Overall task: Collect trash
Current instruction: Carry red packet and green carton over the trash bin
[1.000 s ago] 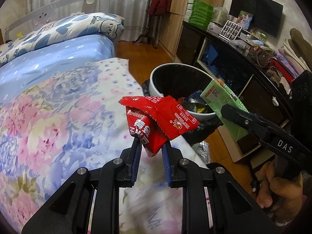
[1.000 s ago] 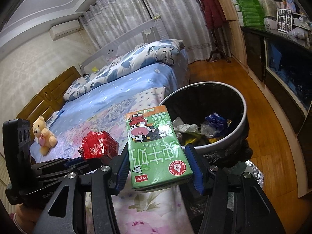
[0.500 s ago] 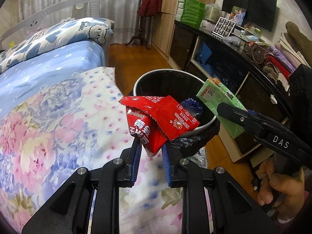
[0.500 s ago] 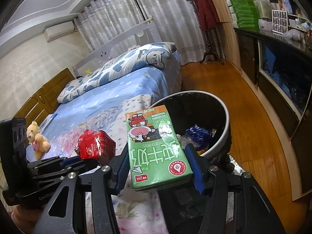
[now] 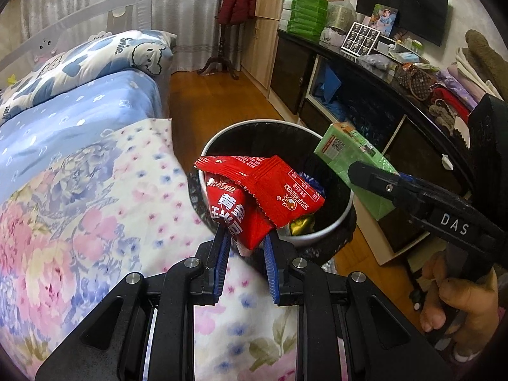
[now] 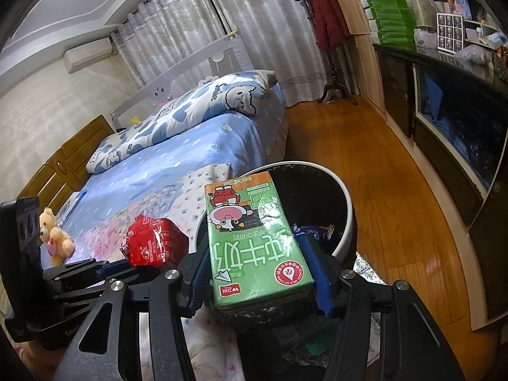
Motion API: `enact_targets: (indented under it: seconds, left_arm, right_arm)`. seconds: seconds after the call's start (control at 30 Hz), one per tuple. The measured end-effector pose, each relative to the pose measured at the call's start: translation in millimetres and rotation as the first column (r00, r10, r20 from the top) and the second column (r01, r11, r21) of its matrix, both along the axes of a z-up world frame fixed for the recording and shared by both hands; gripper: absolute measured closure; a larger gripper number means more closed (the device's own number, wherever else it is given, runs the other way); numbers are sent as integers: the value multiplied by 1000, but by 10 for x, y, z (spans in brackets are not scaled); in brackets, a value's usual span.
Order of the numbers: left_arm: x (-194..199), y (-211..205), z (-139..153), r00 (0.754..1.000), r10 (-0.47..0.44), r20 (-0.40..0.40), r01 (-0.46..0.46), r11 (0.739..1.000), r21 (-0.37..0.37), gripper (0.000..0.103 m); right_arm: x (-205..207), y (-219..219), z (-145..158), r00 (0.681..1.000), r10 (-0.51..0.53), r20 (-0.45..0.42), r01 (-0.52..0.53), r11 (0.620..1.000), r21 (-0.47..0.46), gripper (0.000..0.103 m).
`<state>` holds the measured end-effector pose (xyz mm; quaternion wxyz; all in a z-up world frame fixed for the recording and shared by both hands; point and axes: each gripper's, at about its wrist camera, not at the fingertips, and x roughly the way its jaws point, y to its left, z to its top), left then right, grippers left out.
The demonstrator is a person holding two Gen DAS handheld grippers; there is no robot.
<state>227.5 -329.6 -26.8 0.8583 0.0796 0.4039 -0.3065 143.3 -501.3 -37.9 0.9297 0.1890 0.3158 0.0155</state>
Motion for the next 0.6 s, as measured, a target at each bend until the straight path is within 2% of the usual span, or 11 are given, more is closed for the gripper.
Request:
enact_targets:
  seconds: [0.6]
  left_arm:
    - [228,-309,-12,1000,-21,-1,21,1000,24,84]
  right_arm:
    - [214,-182,-29,999,-5,-35,5,1000,-1,48]
